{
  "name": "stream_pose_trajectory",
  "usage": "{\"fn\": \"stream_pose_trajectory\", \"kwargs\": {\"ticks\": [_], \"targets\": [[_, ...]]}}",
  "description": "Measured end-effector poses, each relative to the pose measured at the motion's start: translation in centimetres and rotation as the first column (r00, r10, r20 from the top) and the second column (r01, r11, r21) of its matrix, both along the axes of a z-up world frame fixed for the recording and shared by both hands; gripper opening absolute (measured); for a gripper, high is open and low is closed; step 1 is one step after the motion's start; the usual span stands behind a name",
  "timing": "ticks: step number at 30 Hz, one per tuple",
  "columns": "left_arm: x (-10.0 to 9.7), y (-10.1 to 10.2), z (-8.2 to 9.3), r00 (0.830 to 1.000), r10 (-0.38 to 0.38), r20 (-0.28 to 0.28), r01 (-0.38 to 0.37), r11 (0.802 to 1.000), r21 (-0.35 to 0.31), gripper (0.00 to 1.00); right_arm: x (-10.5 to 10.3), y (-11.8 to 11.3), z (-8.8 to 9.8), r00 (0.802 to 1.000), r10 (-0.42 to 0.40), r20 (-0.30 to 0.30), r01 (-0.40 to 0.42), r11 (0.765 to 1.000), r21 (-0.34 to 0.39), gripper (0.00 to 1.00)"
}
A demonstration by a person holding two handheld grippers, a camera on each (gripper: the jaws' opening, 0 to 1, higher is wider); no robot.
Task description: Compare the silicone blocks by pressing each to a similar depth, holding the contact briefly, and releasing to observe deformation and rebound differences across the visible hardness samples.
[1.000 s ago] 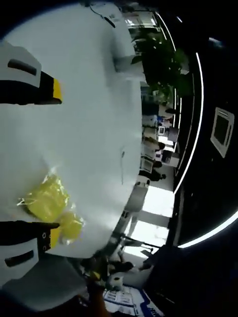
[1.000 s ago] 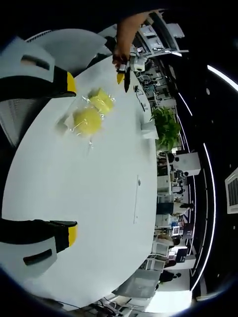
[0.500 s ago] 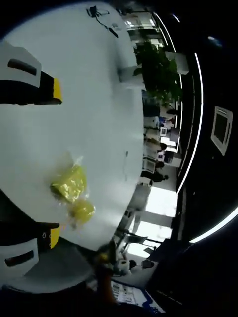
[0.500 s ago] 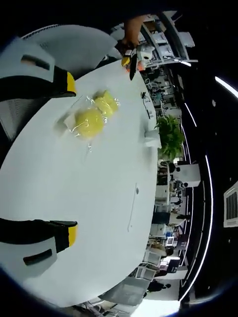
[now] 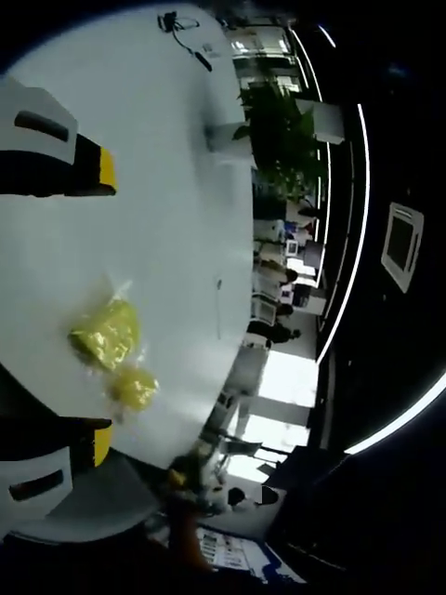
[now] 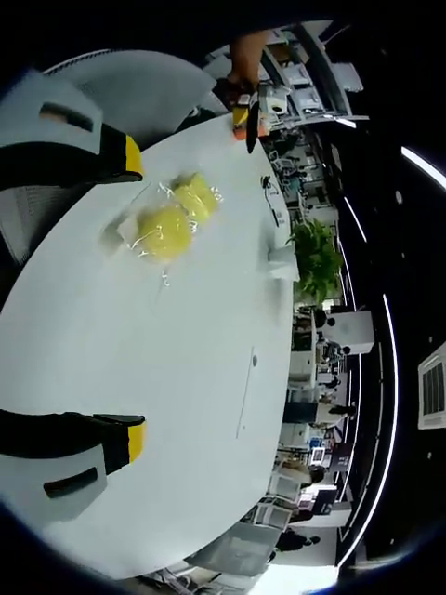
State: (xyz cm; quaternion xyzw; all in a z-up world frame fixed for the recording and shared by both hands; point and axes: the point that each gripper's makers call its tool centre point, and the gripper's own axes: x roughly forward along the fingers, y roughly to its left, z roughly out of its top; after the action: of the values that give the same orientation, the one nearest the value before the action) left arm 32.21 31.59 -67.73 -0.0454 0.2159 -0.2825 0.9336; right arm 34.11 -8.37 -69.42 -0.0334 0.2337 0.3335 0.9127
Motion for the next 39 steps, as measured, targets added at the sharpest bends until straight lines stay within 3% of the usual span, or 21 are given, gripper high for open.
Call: {"fn": "stream_pose_trajectory", "kwargs": {"ticks": [9,11,15,17,26,28,30,32,39], "targets": [[1.2,-3.2,1.1,0.999,-0.035,-0.031,0.034,0.999,-0.019,1.00,-0.2,0.3,-0.1,1.000,0.022,-0.011,-0.022,1.000,0.010,0.97],[1.7,-4.0,1.0,0.997,-0.031,-0.065,0.029,0.999,-0.044,1.00,-0.1,0.0,-0.1,1.000,0.018,-0.015,-0.018,1.000,0.014,0.97],[2.6,-6.6,0.7,0.989,-0.013,-0.149,-0.011,0.987,-0.159,1.00,-0.3,0.0,-0.1,0.999,0.019,-0.030,-0.018,1.000,0.020,0.97],[3.3,-7.5,0.7,0.993,-0.013,-0.119,-0.005,0.989,-0.147,1.00,-0.2,0.0,0.2,1.000,0.019,-0.023,-0.019,0.999,0.032,0.97],[5.2,-11.6,-0.1,0.980,-0.071,-0.184,0.040,0.985,-0.169,1.00,0.1,-0.7,0.4,0.999,0.020,-0.037,-0.018,0.998,0.053,0.97],[5.8,-12.9,-0.4,0.975,-0.086,-0.205,0.048,0.982,-0.182,1.00,0.3,-0.9,0.5,0.999,0.023,-0.037,-0.021,0.998,0.053,0.97],[5.9,-14.4,-1.1,0.955,-0.086,-0.285,0.020,0.974,-0.227,1.00,0.4,-1.0,0.6,0.999,0.027,-0.037,-0.025,0.998,0.057,0.97],[6.5,-15.7,-1.4,0.958,-0.100,-0.269,0.043,0.976,-0.211,1.00,0.4,-0.9,0.6,0.999,0.030,-0.039,-0.027,0.998,0.060,0.97],[6.7,-18.4,-3.6,0.929,-0.132,-0.347,0.064,0.978,-0.200,1.00,-0.4,-0.6,0.3,0.998,0.031,-0.051,-0.028,0.997,0.073,0.96]]}}
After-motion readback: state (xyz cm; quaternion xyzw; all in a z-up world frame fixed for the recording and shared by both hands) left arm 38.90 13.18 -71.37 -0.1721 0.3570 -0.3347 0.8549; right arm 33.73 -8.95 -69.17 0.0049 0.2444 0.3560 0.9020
